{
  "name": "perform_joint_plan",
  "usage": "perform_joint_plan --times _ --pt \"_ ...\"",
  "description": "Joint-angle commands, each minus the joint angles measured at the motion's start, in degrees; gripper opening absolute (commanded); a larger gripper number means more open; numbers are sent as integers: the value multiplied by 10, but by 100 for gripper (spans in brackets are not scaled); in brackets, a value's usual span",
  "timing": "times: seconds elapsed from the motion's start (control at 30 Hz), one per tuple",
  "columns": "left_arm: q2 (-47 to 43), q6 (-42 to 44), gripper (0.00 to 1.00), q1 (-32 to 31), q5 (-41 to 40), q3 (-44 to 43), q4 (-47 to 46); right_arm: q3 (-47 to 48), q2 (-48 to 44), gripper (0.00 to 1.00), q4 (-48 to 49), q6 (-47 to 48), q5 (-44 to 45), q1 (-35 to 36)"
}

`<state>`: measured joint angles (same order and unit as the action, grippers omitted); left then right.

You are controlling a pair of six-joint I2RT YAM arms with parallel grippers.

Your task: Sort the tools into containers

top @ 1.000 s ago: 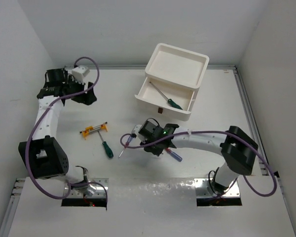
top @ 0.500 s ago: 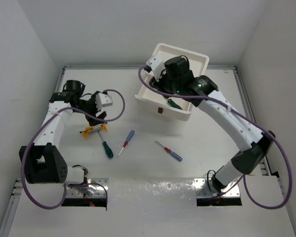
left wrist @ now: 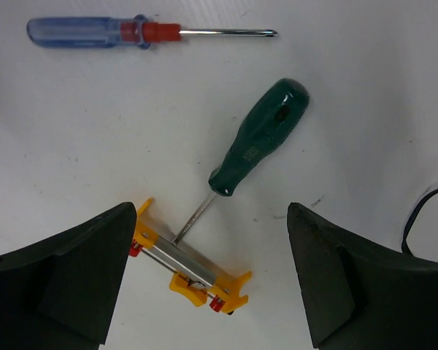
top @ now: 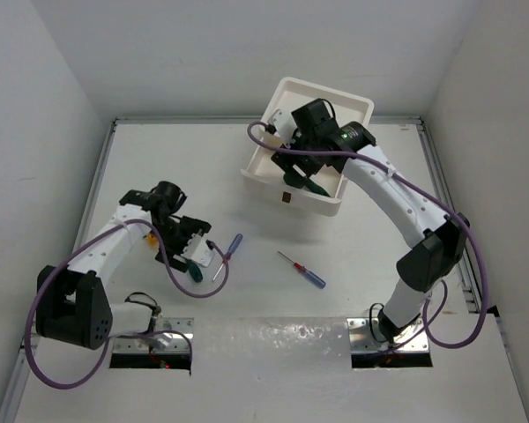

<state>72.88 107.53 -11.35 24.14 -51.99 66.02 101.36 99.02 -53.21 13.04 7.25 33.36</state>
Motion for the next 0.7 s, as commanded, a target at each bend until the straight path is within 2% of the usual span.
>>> perform_joint_plan --times 0.0,0.13,0.27,0.43,0.53,0.67 --pt "-17 165 82 -33 -22 13 6 34 -16 81 -4 -6 1 3" --pt "-1 159 81 -58 -20 17 -1 34 -42 87 -4 -9 8 3" --pt "25 130 71 -92 -28 34 -5 -4 -83 89 19 -15 17 3" --pt "58 153 62 -98 -88 75 3 -47 -119 90 24 -15 38 3" --pt "80 152 62 -101 -107 90 -17 -78 -137 90 34 -25 39 3" --pt "104 99 58 -104 -96 94 -90 -114 -156 90 47 -35 36 3"
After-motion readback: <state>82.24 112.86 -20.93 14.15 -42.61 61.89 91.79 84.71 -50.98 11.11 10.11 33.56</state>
